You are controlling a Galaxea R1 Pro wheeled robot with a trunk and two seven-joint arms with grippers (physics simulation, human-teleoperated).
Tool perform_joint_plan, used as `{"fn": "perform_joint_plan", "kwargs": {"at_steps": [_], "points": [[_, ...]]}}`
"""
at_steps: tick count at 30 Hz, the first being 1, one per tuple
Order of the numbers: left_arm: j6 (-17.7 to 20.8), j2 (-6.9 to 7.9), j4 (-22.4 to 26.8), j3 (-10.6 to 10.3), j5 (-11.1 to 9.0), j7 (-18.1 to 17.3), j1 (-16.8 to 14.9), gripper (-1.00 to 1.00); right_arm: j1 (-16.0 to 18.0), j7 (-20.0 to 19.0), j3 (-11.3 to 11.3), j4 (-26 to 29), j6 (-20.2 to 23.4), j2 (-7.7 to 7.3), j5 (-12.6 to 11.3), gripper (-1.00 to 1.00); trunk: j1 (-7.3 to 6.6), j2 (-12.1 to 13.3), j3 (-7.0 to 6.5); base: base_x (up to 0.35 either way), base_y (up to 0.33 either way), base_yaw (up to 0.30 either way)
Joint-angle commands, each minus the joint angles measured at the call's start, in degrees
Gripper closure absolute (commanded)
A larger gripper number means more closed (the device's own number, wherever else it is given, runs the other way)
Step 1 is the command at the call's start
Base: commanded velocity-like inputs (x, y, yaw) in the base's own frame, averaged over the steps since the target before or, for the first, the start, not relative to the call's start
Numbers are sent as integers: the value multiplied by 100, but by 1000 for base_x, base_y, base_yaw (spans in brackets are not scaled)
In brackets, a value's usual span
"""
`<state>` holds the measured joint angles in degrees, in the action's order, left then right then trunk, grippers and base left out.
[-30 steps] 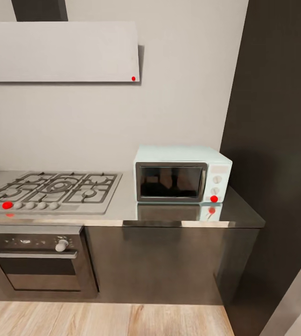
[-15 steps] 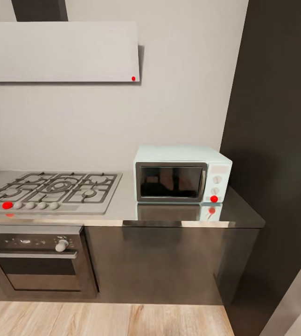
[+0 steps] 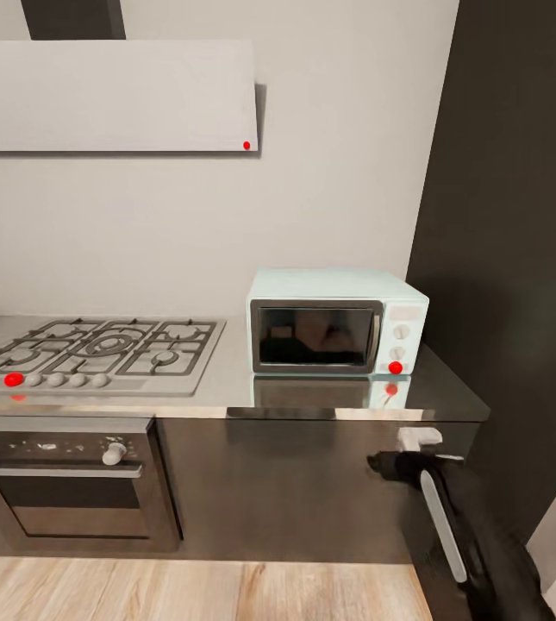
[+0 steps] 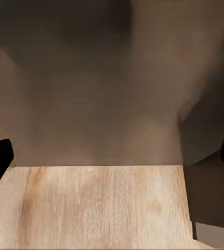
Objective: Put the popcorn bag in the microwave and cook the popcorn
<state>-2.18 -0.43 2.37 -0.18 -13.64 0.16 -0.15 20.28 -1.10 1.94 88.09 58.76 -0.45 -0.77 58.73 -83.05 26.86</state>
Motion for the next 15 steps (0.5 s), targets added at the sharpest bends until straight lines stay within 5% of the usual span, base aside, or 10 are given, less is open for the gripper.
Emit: {"fn": "perform_joint_plan", "kwargs": {"at_steps": [1, 5, 7, 10, 13, 15], "points": [[-17, -1, 0, -6, -39, 2, 0, -100, 249, -12, 69, 38, 124, 1, -10, -100, 0, -3, 7, 0, 0, 0], [-13, -1, 0, -8, -45, 2, -2, -100, 1384, -7, 274, 92, 124, 4, -11, -100, 0, -3, 7, 0, 0, 0], [-11, -1, 0, -8, -35, 1, -2, -100, 2482, 27, 305, 103, 124, 15, -5, -100, 0, -3, 7, 0, 0, 0], [-11, -1, 0, -8, -35, -1, -2, -100, 2634, 41, 302, 100, 124, 31, -3, -100, 0, -3, 7, 0, 0, 0], [-11, -1, 0, -8, -40, 0, -2, -100, 2635, 63, 240, 55, 124, 241, 12, -100, 0, -3, 7, 0, 0, 0], [-11, -1, 0, -8, -46, -4, 0, -100, 2643, 72, 232, -49, -295, 385, 42, -100, 0, -3, 7, 0, 0, 0]]}}
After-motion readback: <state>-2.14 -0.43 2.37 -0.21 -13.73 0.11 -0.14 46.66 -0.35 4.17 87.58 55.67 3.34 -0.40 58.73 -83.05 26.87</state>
